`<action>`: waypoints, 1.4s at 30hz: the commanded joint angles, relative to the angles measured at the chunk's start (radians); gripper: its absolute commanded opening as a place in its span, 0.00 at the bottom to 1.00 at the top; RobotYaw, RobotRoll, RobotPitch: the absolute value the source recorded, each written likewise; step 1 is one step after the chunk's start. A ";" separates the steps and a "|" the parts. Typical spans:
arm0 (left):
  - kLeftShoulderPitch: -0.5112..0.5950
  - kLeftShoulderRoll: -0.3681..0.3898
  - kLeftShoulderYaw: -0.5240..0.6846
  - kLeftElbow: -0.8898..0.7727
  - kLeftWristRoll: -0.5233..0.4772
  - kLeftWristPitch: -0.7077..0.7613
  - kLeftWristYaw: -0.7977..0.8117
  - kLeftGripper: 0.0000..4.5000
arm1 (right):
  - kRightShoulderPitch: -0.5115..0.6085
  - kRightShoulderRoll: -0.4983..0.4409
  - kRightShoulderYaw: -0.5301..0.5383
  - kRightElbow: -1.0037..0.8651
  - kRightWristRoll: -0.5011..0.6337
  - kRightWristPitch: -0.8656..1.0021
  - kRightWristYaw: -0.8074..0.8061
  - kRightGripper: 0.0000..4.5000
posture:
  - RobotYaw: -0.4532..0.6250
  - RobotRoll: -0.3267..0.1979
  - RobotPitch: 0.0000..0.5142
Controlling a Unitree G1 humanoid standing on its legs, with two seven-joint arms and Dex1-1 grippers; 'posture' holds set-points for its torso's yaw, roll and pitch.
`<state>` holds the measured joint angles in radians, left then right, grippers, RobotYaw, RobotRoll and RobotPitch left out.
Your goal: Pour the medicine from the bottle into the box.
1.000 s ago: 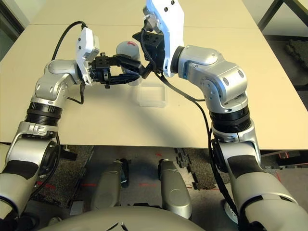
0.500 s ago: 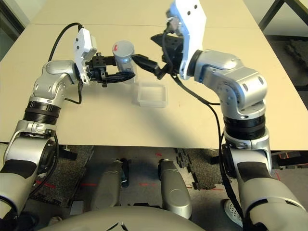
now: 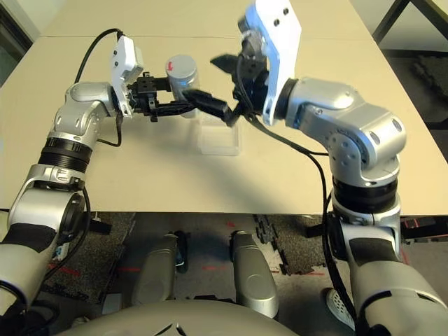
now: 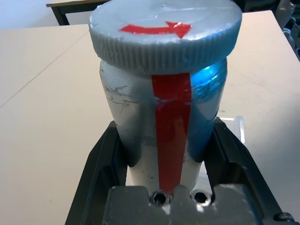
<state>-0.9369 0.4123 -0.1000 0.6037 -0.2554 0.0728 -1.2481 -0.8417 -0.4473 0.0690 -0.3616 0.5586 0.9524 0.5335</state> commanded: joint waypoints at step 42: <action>0.053 -0.005 -0.019 -0.135 0.008 0.056 -0.003 0.54 | -0.107 0.122 -0.021 0.162 -0.076 -0.110 0.022 0.56 | 0.36 0.62 0.35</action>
<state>-0.8916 0.4061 -0.1047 0.4765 -0.2576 0.1370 -1.2443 -0.9023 -0.3398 0.1034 -0.2071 0.4598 0.8359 0.5916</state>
